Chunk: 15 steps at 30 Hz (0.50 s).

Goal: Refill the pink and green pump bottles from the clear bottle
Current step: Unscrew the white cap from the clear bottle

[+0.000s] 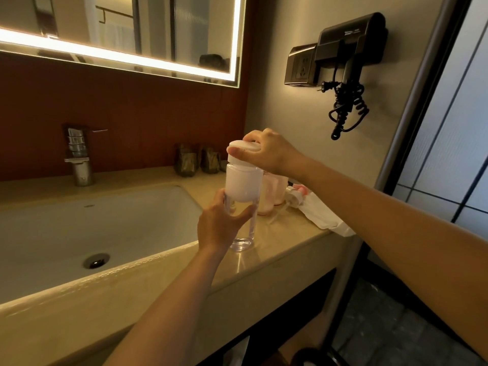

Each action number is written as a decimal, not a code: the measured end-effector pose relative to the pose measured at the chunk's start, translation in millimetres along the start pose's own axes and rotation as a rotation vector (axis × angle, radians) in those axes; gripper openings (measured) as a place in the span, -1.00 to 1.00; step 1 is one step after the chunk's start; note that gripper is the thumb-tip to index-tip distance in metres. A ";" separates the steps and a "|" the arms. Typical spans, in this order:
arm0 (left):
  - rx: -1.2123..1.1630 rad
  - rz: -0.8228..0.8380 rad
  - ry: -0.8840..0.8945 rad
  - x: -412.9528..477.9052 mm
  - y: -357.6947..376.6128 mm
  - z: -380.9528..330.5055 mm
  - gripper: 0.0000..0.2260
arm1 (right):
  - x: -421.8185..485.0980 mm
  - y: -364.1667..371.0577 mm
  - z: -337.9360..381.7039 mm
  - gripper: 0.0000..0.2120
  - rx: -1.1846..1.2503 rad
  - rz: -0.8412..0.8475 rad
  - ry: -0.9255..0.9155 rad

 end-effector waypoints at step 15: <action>-0.043 -0.021 -0.019 -1.9 -0.5 3.1 -0.41 | 0.6 0.1 7.8 -0.40 0.021 0.067 0.063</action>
Point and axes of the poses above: each hand's wrist, its own x-axis towards the middle knuckle, its own y-axis out of the palm, z = x × y, the point moved 10 cm from there along x, towards the middle knuckle, and after that the axes turned 6 degrees about z, right-handed, at the moved point
